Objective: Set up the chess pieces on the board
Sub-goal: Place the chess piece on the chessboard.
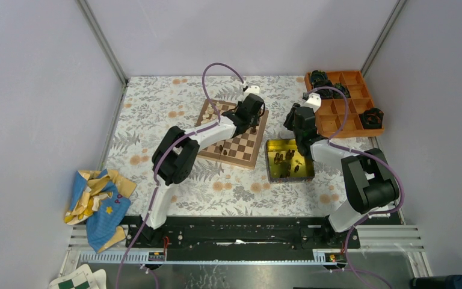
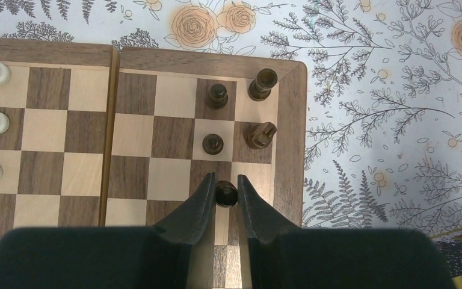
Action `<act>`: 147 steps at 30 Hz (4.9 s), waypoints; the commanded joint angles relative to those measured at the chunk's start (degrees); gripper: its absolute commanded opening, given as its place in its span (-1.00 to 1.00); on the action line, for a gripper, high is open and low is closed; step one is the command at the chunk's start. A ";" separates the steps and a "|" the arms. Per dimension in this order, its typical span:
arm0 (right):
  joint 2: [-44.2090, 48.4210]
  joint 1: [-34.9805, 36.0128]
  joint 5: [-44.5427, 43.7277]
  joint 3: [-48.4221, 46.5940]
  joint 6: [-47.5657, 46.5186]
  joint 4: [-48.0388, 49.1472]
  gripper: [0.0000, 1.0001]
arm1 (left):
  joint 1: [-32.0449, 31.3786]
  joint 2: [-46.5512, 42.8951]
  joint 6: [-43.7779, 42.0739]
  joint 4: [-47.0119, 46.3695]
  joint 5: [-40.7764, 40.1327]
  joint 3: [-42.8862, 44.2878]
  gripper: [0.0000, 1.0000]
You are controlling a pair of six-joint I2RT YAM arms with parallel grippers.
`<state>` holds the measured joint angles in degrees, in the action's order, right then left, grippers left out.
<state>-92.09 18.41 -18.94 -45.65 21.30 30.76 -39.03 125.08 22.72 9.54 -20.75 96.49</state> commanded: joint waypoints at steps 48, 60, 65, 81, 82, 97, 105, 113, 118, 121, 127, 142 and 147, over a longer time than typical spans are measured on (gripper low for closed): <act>-0.99 -0.44 0.30 -0.72 0.15 3.16 -0.27 | -6.38 -18.02 4.28 -9.07 1.61 -25.80 -1.00; -0.65 -0.46 0.27 -0.52 0.22 3.14 -0.27 | -7.29 -17.23 4.11 -9.36 -0.33 -24.38 -1.00; -0.73 -0.41 0.30 -0.49 0.23 3.13 -0.27 | -7.29 -16.28 3.67 -11.07 -1.48 -22.73 -1.00; -0.81 -0.45 0.11 -0.52 0.27 3.25 -0.27 | -7.29 -13.52 3.73 -12.20 -2.25 -20.18 -1.00; -0.88 -0.42 0.06 -0.52 0.24 3.25 -0.27 | -7.29 -13.34 3.73 -12.29 -2.32 -20.10 -1.00; -0.97 -0.40 0.12 -0.44 0.32 3.32 -0.27 | -7.20 -10.72 3.06 -13.14 -3.94 -18.25 -1.00; -1.07 -0.41 0.11 -0.49 0.34 3.40 -0.27 | -7.05 -10.28 2.94 -13.06 -4.42 -18.15 -1.00; -1.07 -0.40 0.10 -0.50 0.25 3.29 -0.27 | -6.94 -10.70 2.94 -12.65 -4.38 -18.36 -1.00; -1.14 -0.42 0.21 -0.62 0.36 3.37 -0.27 | -6.94 -12.40 2.85 -12.77 -4.90 -20.86 -1.00; -1.16 -0.44 0.25 -0.58 0.32 3.43 -0.27 | -6.94 -13.14 2.94 -12.79 -4.83 -21.86 -1.00; -1.09 -0.45 0.23 -0.58 0.23 3.37 -0.27 | -6.94 -13.84 3.07 -12.72 -4.67 -23.00 -1.00; -1.73 -0.41 0.59 -0.98 0.23 3.34 -0.27 | -6.94 -14.38 3.90 -12.62 -4.47 -24.20 -1.00; -1.95 -0.42 0.90 -1.03 0.27 3.23 -0.27 | -6.94 -14.34 4.14 -12.65 -4.30 -24.55 -1.00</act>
<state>-93.89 18.35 -18.46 -45.65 21.30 30.85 -46.04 112.73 26.46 -0.93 -23.88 72.99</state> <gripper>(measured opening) 0.364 0.217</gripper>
